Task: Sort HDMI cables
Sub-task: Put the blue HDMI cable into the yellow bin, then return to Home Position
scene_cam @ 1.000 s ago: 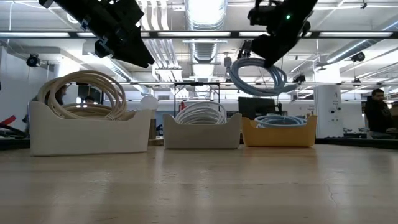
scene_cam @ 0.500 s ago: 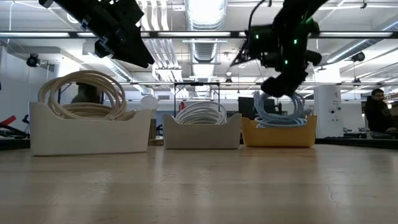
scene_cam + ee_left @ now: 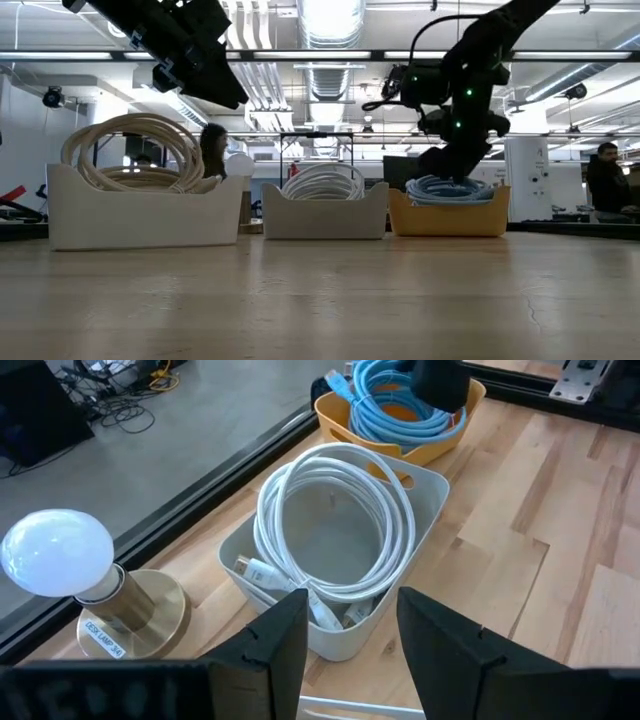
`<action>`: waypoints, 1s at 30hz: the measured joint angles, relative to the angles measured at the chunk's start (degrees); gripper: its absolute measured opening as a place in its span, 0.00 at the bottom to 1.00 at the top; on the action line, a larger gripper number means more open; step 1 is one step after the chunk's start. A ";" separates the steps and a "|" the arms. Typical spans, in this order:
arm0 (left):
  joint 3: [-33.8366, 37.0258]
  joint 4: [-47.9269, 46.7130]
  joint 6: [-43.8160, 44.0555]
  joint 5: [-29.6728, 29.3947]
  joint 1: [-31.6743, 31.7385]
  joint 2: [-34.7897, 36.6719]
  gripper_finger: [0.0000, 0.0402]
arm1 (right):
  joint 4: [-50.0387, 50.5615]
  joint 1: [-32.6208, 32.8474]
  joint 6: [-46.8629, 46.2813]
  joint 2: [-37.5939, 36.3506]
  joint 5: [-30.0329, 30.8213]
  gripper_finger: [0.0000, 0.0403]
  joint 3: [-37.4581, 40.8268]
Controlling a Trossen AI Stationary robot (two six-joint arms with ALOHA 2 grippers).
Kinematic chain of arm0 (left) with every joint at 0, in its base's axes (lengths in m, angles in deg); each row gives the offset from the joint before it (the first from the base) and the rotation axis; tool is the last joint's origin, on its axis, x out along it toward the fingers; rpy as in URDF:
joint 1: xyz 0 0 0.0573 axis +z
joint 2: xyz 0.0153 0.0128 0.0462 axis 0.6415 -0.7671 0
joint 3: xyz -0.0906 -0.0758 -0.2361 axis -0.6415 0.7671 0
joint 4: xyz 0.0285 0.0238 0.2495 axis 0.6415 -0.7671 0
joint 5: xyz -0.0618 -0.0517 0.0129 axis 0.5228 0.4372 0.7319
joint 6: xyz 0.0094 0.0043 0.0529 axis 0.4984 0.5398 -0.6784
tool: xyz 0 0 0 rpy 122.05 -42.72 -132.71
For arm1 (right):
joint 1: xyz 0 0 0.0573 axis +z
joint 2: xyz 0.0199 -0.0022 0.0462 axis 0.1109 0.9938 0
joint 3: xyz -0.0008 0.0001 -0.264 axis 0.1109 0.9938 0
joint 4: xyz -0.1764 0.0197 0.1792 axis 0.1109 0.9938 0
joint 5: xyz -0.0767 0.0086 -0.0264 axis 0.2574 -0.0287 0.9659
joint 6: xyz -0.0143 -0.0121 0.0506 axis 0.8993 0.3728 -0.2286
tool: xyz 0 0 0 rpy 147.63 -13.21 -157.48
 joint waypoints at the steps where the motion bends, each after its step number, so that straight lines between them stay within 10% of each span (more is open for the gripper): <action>1: 0.00 0.01 -0.01 0.00 0.01 0.00 0.40 | 0.08 0.00 0.23 -0.02 -0.03 0.24 -0.48; 16: -0.11 0.34 -2.28 -5.65 -0.01 1.13 0.40 | 16.81 6.81 3.06 -4.77 -1.99 0.33 -14.63; 30: -0.06 -4.21 -3.82 -7.33 -2.73 9.30 0.40 | 15.92 21.17 2.93 -24.53 -1.99 0.27 -6.13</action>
